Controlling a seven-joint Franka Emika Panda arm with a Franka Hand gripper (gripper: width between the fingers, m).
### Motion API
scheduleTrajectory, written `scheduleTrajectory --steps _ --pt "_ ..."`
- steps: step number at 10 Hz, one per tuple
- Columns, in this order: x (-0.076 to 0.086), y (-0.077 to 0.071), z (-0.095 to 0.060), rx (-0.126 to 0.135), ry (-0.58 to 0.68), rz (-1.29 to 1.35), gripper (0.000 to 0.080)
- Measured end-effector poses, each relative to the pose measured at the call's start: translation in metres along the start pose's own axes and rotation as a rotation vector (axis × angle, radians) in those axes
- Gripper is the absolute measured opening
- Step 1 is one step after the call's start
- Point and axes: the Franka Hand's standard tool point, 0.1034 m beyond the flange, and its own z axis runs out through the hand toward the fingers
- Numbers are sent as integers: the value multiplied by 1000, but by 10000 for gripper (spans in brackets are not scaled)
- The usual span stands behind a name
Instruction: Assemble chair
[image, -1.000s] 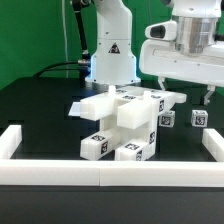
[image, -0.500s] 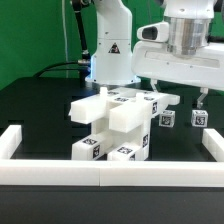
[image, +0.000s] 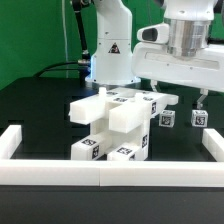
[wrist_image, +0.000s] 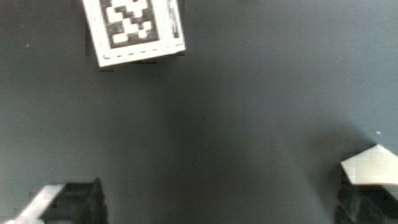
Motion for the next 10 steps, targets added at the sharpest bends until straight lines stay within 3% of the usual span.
scheduleTrajectory --steps 3,6,7,10 --pt "-20 -11 2 -6 -4 35 649" --pt "-51 -27 4 18 10 -29 649" --pt "-53 -30 2 29 9 -26 649" --pt "-53 -29 4 26 7 -25 649"
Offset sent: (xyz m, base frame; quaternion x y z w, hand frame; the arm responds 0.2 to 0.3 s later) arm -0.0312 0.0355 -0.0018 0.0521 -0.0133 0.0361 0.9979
